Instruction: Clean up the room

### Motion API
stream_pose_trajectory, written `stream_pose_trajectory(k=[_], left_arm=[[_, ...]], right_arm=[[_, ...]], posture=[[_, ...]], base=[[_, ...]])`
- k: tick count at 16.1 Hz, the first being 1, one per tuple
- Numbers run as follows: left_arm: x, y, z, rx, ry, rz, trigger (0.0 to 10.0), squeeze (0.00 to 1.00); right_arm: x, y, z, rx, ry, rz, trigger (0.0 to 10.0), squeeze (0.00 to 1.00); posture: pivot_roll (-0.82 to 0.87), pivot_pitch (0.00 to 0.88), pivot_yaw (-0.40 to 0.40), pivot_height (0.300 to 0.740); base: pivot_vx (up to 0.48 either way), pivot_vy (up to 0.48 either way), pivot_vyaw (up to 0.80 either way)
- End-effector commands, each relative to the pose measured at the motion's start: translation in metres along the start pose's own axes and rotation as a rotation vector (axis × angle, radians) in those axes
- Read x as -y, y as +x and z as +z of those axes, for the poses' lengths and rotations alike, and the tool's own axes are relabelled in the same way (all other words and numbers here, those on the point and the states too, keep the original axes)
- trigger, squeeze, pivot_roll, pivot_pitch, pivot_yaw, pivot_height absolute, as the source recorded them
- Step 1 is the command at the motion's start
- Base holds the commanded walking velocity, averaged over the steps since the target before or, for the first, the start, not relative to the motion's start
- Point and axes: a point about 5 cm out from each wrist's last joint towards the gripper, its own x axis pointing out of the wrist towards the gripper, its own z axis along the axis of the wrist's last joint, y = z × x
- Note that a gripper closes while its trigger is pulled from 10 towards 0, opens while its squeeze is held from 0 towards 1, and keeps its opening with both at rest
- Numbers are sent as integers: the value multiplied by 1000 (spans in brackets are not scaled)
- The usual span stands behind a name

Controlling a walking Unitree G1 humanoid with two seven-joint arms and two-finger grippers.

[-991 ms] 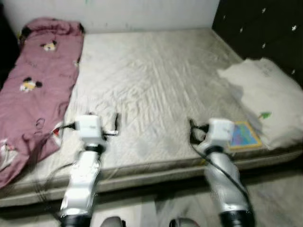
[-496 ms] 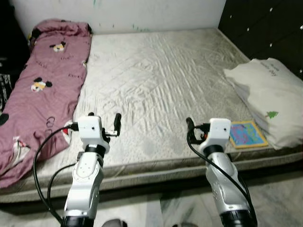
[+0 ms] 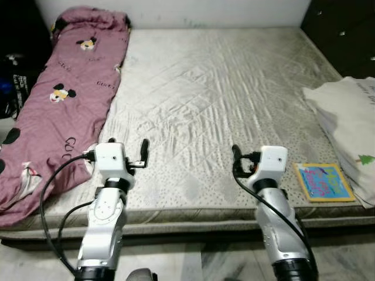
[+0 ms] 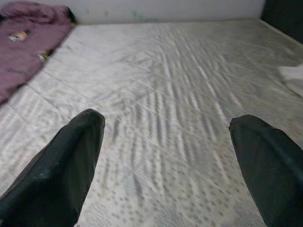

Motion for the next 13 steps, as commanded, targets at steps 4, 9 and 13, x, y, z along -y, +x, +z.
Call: stream_pose_trajectory(k=[4, 9, 13], left_arm=[[7, 2, 3, 10, 3, -21, 10000, 0], [12, 4, 3, 7, -13, -36, 10000, 0], [10, 5, 1, -5, -31, -22, 10000, 0]], right_arm=[[8, -1, 0, -3, -9, -26, 10000, 0], [7, 0, 0, -7, -7, -25, 10000, 0], [7, 0, -1, -16, -10, -25, 10000, 0]], posture=[[7, 45, 15, 740], [6, 41, 18, 740], [7, 42, 18, 740]], base=[[0, 0, 0], [0, 0, 0], [0, 480, -706]])
